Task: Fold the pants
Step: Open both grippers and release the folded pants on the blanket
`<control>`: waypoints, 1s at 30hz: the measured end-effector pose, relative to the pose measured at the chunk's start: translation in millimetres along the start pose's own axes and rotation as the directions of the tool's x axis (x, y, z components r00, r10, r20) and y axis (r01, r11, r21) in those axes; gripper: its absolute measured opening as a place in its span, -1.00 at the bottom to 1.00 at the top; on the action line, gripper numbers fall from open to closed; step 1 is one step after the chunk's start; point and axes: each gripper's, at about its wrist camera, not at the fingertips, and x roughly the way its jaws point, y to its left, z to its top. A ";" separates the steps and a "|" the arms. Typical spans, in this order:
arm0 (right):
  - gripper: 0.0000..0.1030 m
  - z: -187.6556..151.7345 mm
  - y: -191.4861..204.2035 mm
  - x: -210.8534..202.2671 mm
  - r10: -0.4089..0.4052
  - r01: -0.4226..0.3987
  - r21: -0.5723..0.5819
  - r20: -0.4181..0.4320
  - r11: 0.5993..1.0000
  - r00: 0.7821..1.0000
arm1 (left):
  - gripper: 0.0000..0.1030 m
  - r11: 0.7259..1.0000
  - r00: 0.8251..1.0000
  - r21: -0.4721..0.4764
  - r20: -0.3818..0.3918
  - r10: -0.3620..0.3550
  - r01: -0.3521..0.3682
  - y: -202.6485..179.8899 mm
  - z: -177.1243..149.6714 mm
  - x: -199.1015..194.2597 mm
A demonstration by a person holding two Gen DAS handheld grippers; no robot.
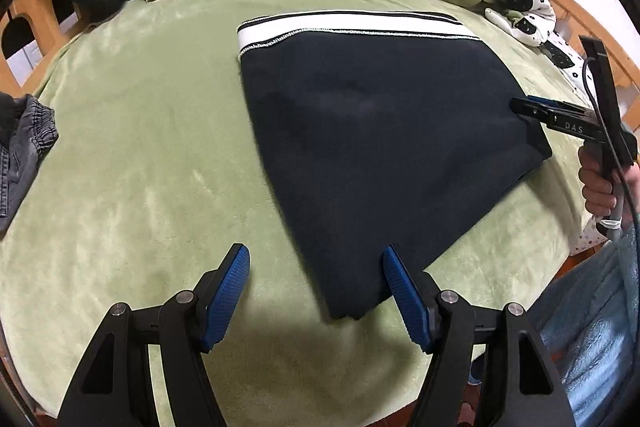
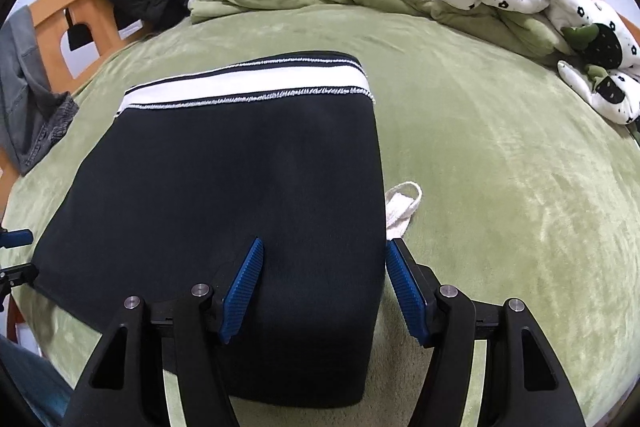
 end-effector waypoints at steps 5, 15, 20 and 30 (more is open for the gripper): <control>0.21 -5.8 2.0 -14.5 -0.004 0.005 -0.035 0.030 0.999 1.000 | 0.29 0.998 0.992 -0.042 0.120 -0.044 0.050 -5.6 2.6 -12.8; 0.20 -29.5 48.2 -12.4 0.024 -0.012 -0.255 0.046 0.967 0.999 | 0.30 0.984 0.993 0.154 0.092 0.078 -0.091 -71.9 4.4 16.9; 0.21 -27.0 37.9 -13.8 0.048 -0.039 -0.227 0.034 0.973 0.998 | 0.33 0.988 0.994 0.134 0.088 0.071 -0.082 -67.5 1.4 13.9; 0.22 -30.9 36.8 -16.6 0.012 -0.003 -0.233 0.036 0.972 0.999 | 0.34 0.988 0.993 0.120 0.081 0.086 -0.096 -60.3 1.5 12.4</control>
